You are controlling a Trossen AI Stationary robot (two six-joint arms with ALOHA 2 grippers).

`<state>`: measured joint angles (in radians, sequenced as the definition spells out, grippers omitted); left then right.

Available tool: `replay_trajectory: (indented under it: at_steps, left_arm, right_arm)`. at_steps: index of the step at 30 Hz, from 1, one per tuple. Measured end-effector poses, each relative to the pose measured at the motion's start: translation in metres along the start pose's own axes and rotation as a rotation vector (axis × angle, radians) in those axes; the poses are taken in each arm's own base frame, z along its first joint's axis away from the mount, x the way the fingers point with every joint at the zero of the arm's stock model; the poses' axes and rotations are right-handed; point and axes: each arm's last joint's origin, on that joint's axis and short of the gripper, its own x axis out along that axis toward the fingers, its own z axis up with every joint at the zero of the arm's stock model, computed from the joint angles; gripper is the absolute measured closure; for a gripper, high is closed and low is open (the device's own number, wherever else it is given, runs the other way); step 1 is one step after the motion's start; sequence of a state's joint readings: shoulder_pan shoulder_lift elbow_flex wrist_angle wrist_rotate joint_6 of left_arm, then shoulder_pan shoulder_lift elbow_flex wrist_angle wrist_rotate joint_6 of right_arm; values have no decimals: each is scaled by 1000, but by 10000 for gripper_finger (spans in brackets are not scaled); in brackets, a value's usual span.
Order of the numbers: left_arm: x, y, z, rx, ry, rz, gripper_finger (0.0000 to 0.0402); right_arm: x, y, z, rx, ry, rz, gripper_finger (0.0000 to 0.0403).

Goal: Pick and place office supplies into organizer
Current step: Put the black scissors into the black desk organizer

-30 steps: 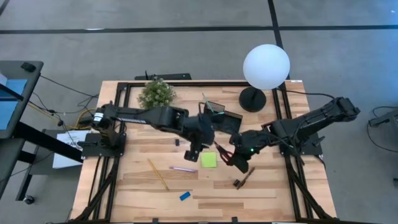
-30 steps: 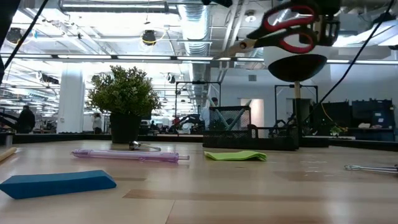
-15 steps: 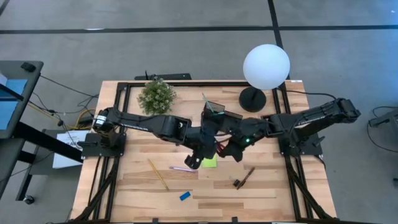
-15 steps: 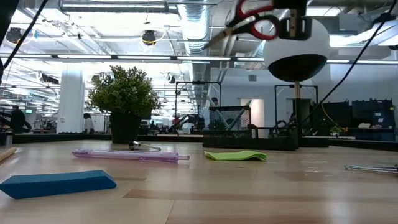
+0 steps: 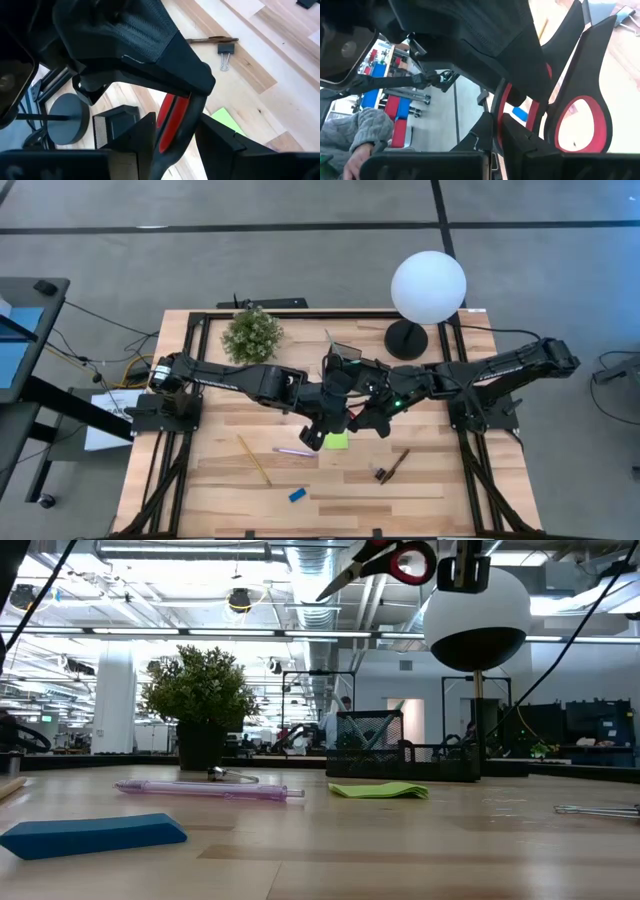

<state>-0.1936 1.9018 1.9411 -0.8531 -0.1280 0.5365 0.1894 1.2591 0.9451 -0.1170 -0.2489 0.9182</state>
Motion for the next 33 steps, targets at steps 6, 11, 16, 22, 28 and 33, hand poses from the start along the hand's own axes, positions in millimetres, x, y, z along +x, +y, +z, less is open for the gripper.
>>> replay_trajectory:
  at_steps: [6,11,16,22,28,33]
  left_arm:
    - [0,-1,-2,-4,25,-12,274]
    - [0,-1,-3,-17,29,-5,274]
    - [0,-1,-3,-23,35,2,274]
    - [0,-1,-3,-40,37,2,282]
    - [0,-1,-6,-42,59,-14,348]
    - [0,-2,-7,-69,68,-26,378]
  right_arm:
    - [0,9,4,-57,-36,91,391]
    - [0,12,4,-81,-52,110,391]
    - [0,9,2,-72,-36,79,391]
    - [0,7,1,-67,-40,50,391]
    - [0,7,2,-73,-43,52,391]
    - [0,8,2,-82,-47,54,390]
